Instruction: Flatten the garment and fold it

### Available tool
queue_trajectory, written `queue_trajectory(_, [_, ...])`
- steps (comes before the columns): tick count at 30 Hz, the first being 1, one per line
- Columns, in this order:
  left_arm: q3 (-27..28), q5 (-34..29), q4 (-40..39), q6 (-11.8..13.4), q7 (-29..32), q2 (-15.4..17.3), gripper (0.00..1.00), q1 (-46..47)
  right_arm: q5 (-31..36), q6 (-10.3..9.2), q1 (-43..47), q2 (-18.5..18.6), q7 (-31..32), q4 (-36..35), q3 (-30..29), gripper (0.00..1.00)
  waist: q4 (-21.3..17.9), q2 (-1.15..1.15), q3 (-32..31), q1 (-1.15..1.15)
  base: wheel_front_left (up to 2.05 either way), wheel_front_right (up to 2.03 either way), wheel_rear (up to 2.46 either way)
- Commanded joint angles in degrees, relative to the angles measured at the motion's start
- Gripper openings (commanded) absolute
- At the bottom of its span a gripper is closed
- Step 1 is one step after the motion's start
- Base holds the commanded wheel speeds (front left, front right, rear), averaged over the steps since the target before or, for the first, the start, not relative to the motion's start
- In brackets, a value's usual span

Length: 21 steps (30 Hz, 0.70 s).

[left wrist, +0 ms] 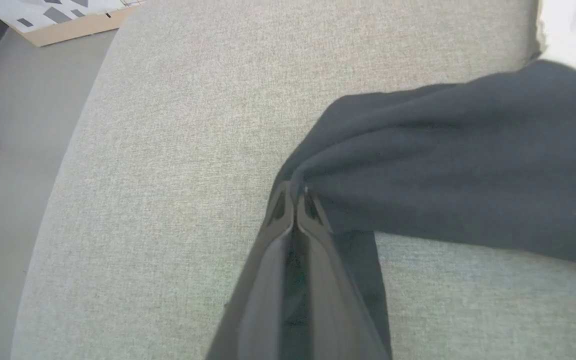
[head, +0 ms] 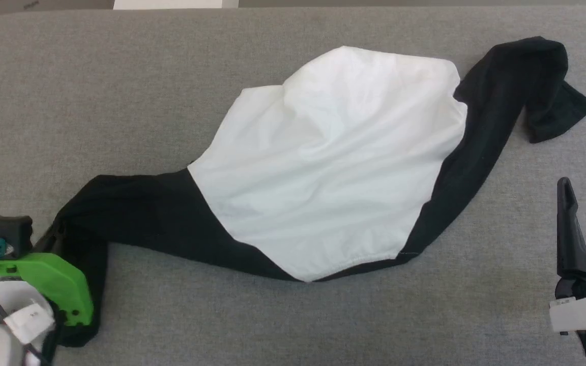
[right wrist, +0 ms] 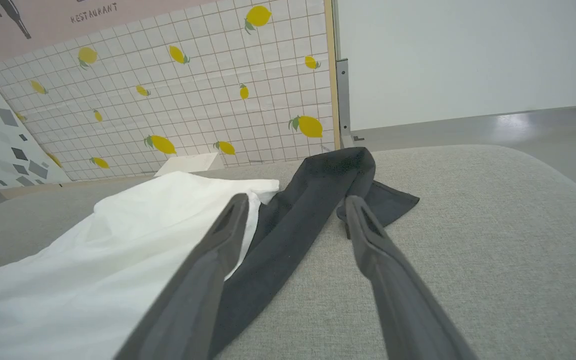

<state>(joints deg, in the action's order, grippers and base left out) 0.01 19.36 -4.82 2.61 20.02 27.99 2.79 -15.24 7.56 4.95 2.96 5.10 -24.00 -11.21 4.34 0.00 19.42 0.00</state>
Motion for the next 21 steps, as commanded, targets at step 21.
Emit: queue_trajectory(21, [-14.82,-7.09,-14.08,-4.08,-11.24,-6.29,1.0,-9.04,-0.66,-0.08,0.33,-0.08,-0.78,2.92,1.69,1.0,1.14,0.0,-4.11,0.0,0.0,0.0,0.0])
